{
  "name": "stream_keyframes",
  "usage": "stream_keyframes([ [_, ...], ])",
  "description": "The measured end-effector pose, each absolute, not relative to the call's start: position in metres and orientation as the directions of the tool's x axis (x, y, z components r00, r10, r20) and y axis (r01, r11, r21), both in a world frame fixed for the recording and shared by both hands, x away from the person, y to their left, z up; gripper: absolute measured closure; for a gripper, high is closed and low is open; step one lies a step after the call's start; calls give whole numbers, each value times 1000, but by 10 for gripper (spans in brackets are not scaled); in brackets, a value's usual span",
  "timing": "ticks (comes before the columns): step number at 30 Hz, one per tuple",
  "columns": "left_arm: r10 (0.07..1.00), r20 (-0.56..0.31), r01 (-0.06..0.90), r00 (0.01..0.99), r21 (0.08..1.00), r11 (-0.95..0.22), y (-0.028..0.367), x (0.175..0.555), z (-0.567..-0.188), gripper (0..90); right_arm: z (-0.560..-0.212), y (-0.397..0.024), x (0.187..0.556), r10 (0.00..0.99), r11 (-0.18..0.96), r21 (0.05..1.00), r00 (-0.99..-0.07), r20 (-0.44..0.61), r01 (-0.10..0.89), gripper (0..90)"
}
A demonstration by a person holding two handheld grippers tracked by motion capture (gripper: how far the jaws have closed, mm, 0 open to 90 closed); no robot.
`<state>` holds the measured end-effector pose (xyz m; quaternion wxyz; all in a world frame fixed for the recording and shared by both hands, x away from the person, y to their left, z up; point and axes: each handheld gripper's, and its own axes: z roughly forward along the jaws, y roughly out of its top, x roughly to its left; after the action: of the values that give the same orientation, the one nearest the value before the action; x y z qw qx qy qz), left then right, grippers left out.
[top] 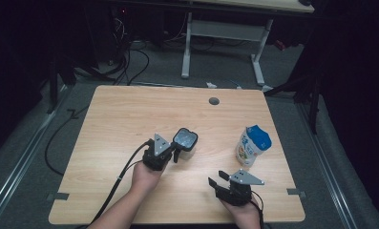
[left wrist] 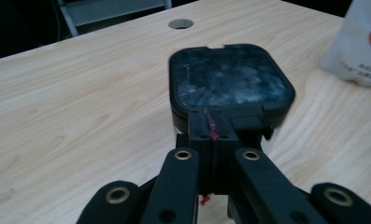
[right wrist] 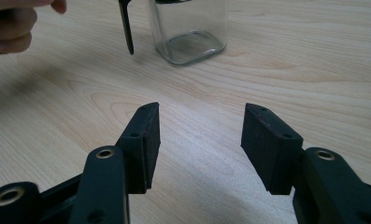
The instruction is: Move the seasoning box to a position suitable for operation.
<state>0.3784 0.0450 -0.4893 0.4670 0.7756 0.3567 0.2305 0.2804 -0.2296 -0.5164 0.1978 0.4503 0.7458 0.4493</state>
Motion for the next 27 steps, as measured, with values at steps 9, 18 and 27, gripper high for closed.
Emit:
stream_keyframes([
  [9, 775, -7, 348, 632, 896, -276, 55, 356, -501, 880, -518, -232, 281, 853, 187, 845, -510, 114, 501, 476],
  [18, 766, -12, 354, 643, 891, -284, 51, 345, -508, 664, -518, -231, 281, 851, 191, 847, -514, 110, 497, 477],
  [27, 793, -30, 393, 608, 879, -269, 31, 358, -521, 481, -518, -230, 281, 852, 188, 845, -511, 113, 501, 477],
])
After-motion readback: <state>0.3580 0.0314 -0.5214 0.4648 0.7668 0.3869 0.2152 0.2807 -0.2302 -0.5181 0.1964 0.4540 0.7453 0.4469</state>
